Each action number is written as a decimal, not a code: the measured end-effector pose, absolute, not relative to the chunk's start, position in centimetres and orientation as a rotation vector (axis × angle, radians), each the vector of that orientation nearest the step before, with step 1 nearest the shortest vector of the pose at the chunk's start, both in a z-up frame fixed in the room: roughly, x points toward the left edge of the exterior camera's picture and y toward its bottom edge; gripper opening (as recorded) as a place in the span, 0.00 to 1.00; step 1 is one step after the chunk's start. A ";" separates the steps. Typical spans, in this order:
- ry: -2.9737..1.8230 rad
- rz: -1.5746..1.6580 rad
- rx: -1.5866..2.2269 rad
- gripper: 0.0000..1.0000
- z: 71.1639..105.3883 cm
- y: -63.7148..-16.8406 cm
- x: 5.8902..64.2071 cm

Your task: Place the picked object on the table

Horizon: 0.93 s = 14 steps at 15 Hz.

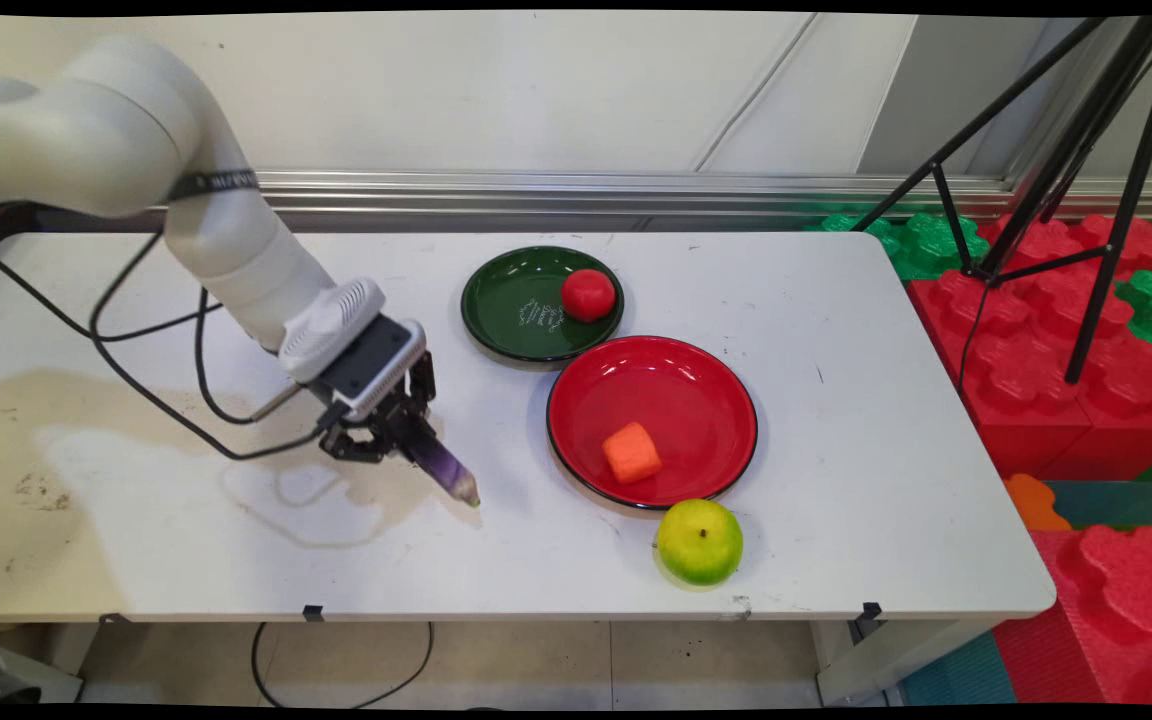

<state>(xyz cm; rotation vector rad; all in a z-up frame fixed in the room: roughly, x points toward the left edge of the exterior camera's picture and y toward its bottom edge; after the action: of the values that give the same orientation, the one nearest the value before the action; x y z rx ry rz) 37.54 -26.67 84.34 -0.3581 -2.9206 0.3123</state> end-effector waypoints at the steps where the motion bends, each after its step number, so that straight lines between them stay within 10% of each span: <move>1: -2.923 0.298 -0.374 0.00 83.5 -26.7 37.3; 12: -2.936 0.262 -0.451 0.00 78.5 -27.8 35.4; 13: -2.938 0.265 -0.454 1.00 78.4 -27.8 35.4; 14: -2.936 0.269 -0.465 1.00 78.4 -28.1 35.1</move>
<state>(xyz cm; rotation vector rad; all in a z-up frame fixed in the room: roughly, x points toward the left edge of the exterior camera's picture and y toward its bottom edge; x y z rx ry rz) 35.11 -28.11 78.43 -0.4647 -2.9360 0.2692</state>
